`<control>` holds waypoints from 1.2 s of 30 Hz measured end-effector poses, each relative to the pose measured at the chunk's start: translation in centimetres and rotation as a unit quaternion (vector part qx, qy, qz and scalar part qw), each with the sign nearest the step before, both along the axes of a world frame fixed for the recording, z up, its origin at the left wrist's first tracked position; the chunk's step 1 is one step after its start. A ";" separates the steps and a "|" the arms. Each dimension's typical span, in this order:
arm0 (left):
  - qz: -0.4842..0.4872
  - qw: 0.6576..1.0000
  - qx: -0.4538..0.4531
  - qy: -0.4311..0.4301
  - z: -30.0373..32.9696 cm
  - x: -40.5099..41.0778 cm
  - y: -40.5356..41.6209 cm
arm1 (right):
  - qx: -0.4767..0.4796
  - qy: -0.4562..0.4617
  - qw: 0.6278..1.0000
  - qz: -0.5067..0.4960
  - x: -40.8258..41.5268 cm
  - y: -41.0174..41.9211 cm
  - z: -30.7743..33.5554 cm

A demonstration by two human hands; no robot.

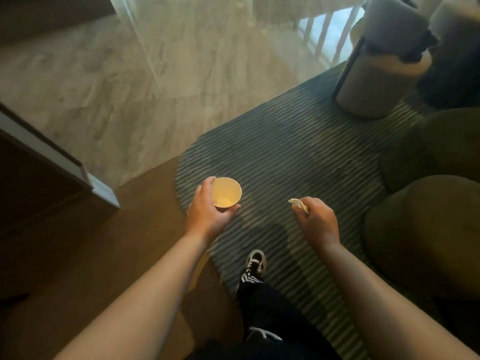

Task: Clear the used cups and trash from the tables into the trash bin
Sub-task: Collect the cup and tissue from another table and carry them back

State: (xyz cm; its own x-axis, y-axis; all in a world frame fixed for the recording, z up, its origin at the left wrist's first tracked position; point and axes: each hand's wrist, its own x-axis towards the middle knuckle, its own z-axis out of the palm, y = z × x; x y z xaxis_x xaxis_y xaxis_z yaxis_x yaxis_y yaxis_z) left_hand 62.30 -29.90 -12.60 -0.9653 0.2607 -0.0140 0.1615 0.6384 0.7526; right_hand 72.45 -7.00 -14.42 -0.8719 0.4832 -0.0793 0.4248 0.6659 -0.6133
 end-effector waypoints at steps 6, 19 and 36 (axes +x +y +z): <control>-0.018 0.999 0.000 0.027 2.6 -14.6 9.9 | 0.019 0.014 0.999 -0.036 -13.1 10.0 3.0; -0.036 0.998 0.022 0.042 0.3 -44.5 27.0 | 0.038 0.002 0.997 -0.072 -40.7 25.3 0.0; -0.148 0.988 0.015 0.046 3.5 -85.8 52.2 | 0.050 0.037 0.986 -0.155 -79.6 48.0 4.1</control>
